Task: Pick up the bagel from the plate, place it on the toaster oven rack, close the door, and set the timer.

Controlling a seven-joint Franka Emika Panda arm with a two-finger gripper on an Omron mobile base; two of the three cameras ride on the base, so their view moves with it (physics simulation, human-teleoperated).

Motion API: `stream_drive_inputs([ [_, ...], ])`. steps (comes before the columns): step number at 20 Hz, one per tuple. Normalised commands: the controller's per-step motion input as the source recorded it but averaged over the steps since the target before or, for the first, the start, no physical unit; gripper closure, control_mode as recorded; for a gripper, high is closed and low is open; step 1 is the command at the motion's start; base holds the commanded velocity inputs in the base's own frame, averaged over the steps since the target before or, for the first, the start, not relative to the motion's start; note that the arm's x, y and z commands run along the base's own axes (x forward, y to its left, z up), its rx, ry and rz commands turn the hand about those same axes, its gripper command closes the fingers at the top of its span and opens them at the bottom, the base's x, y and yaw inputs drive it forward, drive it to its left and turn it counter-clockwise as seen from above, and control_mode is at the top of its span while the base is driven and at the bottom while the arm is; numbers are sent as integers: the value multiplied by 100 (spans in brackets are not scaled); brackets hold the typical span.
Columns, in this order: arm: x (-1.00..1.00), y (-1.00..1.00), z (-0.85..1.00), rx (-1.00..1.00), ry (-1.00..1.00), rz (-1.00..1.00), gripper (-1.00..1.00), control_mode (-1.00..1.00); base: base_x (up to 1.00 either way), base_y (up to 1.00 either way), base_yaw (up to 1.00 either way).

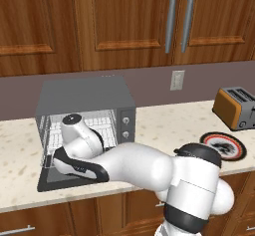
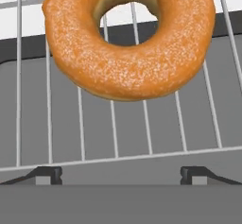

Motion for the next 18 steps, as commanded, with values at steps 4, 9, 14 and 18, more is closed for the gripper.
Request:
stream_drive_inputs([
  [4,32,1,-1,0,0,-6,-100,-100,0,0,0],
  [9,50,4,0,0,0,-5,-100,-100,0,0,0],
  [14,56,3,0,0,0,-5,-100,-100,0,0,0],
  [18,46,2,0,0,0,-4,-100,-100,0,0,0],
])
